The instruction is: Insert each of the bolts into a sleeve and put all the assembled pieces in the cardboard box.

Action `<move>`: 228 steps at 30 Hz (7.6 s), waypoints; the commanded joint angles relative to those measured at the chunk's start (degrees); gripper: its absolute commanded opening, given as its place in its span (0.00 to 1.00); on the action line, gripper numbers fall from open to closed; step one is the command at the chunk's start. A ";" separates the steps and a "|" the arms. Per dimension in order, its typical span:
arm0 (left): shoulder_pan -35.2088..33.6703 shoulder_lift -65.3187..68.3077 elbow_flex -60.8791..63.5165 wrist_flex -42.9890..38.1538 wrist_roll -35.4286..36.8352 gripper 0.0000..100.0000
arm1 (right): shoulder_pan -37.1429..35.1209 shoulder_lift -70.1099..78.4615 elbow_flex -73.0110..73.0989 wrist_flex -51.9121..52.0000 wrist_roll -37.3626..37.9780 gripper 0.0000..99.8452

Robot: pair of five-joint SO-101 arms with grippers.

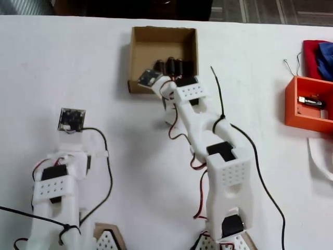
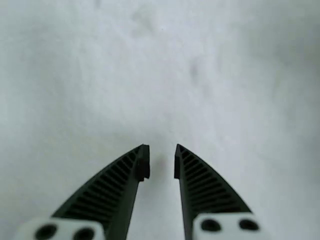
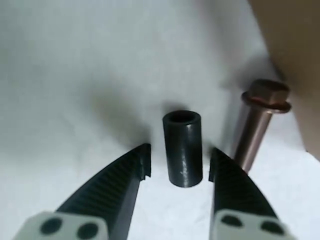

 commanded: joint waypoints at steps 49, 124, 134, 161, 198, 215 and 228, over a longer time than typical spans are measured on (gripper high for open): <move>-0.35 -0.44 -0.22 -0.62 -0.18 0.11 | -0.31 4.62 -6.24 3.12 -0.09 0.01; 44.84 116.48 -158.46 45.10 69.54 0.20 | 36.00 -57.10 -10.64 22.20 -30.86 0.02; 44.66 120.26 -158.37 45.10 67.52 0.20 | 36.00 -57.19 -10.64 22.20 -30.86 0.02; 42.55 118.42 -174.90 63.91 53.54 0.03 | 36.00 -57.01 -10.73 20.97 -30.86 0.02; 15.30 33.41 -118.20 63.38 3.08 0.03 | 35.65 -57.10 -10.81 20.18 -30.77 0.02; 10.02 35.16 -49.80 24.88 3.78 0.03 | 28.79 -57.10 -10.73 19.38 -31.30 0.02; 9.32 64.09 -62.37 26.46 9.93 0.15 | 28.97 -57.19 -10.73 19.74 -31.38 0.02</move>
